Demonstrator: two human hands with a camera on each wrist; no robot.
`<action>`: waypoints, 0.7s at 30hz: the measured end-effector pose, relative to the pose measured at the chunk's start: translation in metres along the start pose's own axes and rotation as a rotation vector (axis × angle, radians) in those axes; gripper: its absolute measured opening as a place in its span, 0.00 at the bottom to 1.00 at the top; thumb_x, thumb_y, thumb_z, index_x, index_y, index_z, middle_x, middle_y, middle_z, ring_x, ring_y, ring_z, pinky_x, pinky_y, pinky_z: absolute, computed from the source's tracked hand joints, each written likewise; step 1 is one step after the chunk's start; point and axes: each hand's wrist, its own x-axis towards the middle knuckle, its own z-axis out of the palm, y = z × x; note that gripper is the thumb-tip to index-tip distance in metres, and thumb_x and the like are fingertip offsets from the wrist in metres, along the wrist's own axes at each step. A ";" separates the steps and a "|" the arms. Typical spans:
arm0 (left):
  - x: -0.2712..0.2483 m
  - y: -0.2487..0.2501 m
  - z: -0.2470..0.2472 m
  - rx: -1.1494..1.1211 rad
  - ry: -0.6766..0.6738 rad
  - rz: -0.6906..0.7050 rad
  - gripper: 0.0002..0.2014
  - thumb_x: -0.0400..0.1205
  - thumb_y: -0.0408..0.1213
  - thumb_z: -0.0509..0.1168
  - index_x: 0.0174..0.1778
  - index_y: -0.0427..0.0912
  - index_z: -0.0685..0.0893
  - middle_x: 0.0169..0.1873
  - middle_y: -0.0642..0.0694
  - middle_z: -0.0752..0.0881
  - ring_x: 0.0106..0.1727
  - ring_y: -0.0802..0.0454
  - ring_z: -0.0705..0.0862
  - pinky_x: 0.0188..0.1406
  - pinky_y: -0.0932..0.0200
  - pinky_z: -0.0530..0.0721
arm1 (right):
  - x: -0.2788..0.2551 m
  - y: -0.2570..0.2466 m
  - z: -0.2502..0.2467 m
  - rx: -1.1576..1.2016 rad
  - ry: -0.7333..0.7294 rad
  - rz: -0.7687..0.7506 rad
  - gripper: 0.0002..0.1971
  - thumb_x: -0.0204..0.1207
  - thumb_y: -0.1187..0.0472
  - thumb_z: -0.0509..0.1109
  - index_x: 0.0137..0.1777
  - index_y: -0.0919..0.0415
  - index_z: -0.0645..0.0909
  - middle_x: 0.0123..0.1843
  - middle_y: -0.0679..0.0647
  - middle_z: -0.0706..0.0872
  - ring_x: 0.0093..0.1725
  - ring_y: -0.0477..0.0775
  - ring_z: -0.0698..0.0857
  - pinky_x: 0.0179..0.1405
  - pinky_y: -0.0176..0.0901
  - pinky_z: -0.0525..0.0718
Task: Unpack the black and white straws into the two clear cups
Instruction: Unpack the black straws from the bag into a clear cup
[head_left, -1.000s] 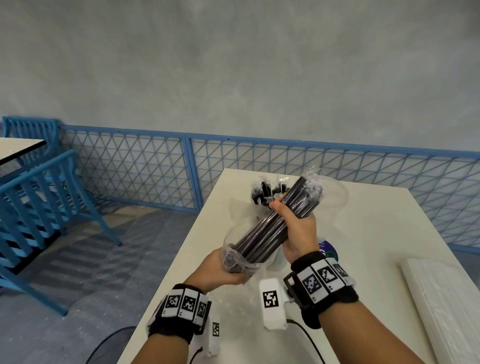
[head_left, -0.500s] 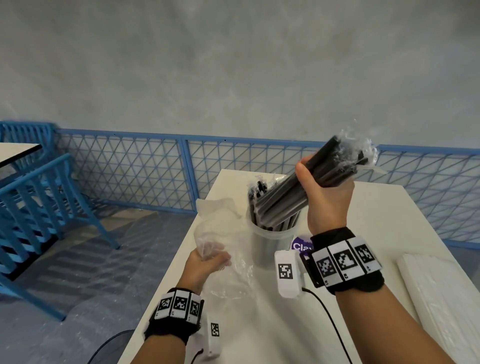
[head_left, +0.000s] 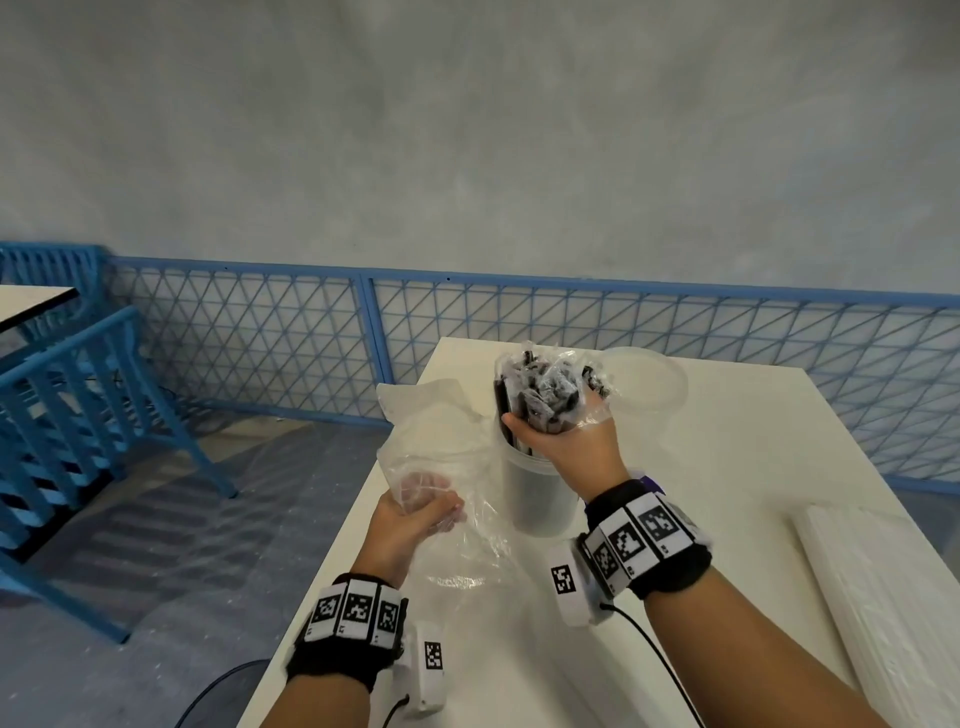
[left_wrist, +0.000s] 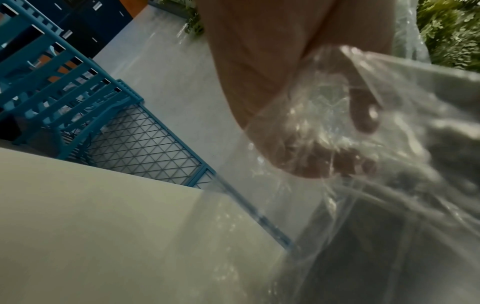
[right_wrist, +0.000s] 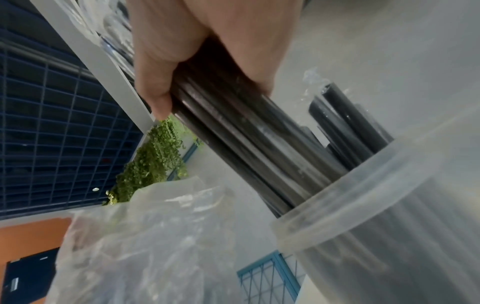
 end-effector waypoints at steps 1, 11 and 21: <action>0.000 0.000 0.000 -0.001 -0.004 0.000 0.08 0.75 0.22 0.69 0.43 0.38 0.82 0.29 0.44 0.88 0.32 0.48 0.87 0.41 0.54 0.84 | 0.002 0.002 0.000 0.002 -0.011 0.011 0.22 0.62 0.70 0.81 0.53 0.57 0.78 0.46 0.37 0.82 0.45 0.21 0.81 0.49 0.16 0.77; -0.003 0.003 0.003 -0.013 -0.035 0.023 0.06 0.76 0.24 0.68 0.45 0.39 0.82 0.33 0.41 0.87 0.36 0.47 0.88 0.43 0.54 0.86 | 0.020 0.050 0.002 -0.038 0.036 0.268 0.25 0.62 0.58 0.82 0.58 0.65 0.81 0.53 0.57 0.89 0.55 0.54 0.87 0.57 0.47 0.85; -0.007 0.008 0.007 -0.056 -0.020 0.026 0.06 0.76 0.25 0.69 0.46 0.38 0.82 0.37 0.39 0.87 0.38 0.45 0.87 0.43 0.56 0.86 | 0.020 0.051 0.002 -0.017 -0.005 0.319 0.23 0.65 0.64 0.79 0.60 0.65 0.78 0.55 0.55 0.85 0.55 0.52 0.84 0.49 0.33 0.79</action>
